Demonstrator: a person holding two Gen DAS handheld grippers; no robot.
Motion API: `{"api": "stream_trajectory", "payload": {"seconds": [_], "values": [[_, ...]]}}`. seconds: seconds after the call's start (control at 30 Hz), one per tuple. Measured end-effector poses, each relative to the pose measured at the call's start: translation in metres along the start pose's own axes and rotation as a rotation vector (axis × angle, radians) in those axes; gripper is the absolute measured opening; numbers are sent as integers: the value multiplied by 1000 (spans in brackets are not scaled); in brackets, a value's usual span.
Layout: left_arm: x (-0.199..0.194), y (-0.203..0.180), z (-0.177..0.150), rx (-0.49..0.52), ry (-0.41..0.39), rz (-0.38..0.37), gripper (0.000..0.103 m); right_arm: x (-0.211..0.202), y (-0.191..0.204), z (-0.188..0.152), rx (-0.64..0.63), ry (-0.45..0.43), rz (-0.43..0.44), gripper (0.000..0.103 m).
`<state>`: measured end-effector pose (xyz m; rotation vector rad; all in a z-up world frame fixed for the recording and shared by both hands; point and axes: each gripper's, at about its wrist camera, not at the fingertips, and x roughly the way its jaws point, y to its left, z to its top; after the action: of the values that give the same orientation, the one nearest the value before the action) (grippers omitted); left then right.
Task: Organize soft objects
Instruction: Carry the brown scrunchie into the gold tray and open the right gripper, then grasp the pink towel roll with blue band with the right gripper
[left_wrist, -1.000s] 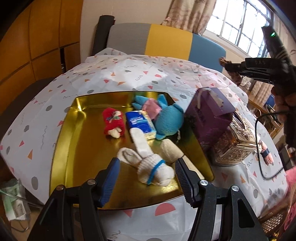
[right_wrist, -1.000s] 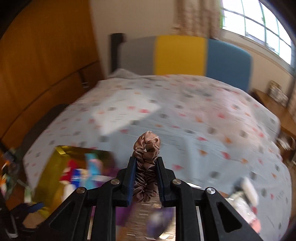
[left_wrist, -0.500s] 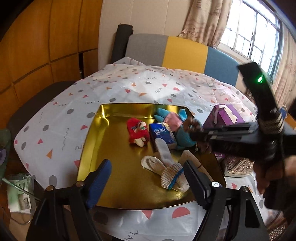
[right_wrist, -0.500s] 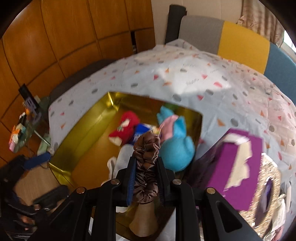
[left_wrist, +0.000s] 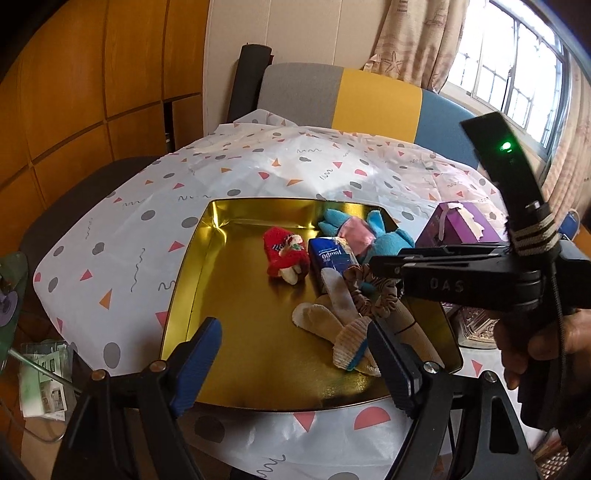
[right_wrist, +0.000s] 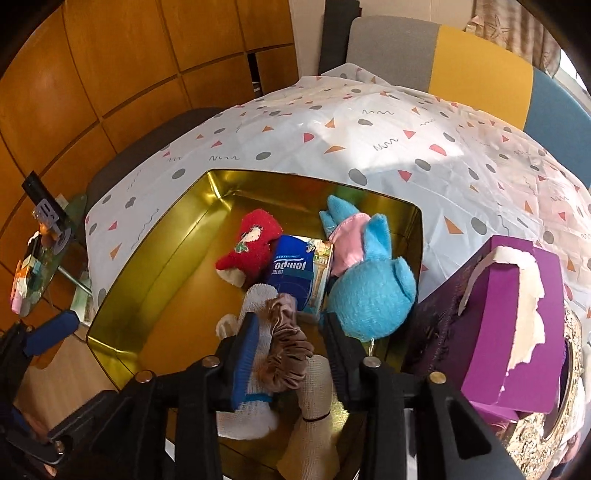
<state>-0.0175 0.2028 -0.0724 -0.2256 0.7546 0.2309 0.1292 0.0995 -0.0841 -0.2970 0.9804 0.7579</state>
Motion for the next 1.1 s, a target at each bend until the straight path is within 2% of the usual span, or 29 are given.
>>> {"api": "stream_trajectory", "payload": {"seconds": [0.47, 0.7, 0.9, 1.1], "values": [[1, -8, -4, 27, 15, 12, 82, -44, -2, -27, -31, -107, -68, 38], [-2, -18, -5, 65, 8, 5, 83, -78, -19, -46, -11, -179, -93, 38], [-4, -30, -5, 99, 10, -9, 83, -118, -67, -69, 87, -236, -157, 38], [-4, -46, -7, 146, 14, -21, 83, -147, -134, -102, 226, -241, -271, 39]]}}
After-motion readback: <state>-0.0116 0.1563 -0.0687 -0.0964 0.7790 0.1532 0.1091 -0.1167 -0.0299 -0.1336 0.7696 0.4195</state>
